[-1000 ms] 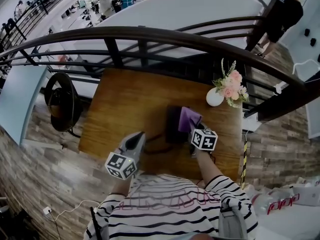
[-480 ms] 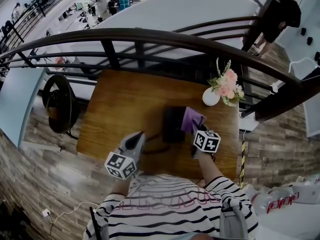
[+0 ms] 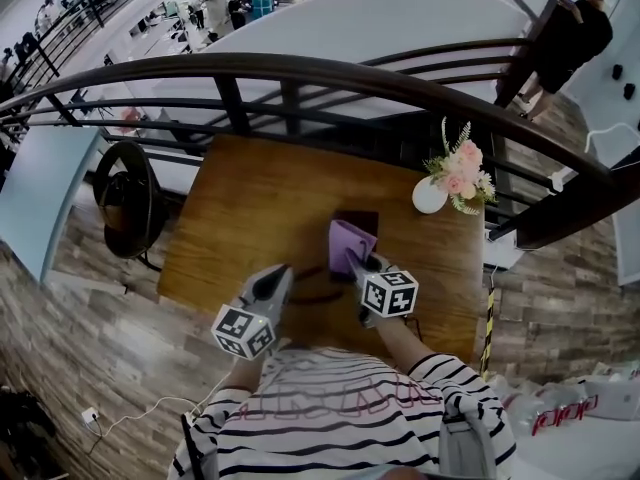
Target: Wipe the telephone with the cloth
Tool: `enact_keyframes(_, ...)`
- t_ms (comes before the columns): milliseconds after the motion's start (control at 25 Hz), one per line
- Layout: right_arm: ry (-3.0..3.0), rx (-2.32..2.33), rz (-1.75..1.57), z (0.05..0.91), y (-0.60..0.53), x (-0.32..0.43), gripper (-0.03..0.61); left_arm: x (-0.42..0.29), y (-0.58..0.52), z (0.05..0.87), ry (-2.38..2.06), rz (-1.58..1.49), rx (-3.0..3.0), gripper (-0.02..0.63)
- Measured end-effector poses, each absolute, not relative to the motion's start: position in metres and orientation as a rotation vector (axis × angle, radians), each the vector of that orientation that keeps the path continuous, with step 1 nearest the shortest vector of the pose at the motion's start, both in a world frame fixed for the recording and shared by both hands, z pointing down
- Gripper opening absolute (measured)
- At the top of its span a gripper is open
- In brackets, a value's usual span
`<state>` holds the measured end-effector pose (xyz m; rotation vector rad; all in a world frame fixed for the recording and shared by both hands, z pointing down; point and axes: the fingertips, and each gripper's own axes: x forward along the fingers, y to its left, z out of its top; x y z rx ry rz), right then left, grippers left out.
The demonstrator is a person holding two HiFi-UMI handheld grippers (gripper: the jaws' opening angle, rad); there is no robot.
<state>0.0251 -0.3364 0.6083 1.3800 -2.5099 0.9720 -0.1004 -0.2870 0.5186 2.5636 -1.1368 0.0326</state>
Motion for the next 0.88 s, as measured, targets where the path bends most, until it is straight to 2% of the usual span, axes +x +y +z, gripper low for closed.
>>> enact_keyframes(280,-2.431,1.285,0.962,0.646,-0.330,0.002,0.035,-0.107,-0.274,0.518,-1.181,0.025,2.542,0.003)
enact_keyframes(880,-2.250,1.537,0.994,0.668,-0.322,0.096,0.035,-0.084,-0.266,0.521,-1.132,0.025,2.555,0.003)
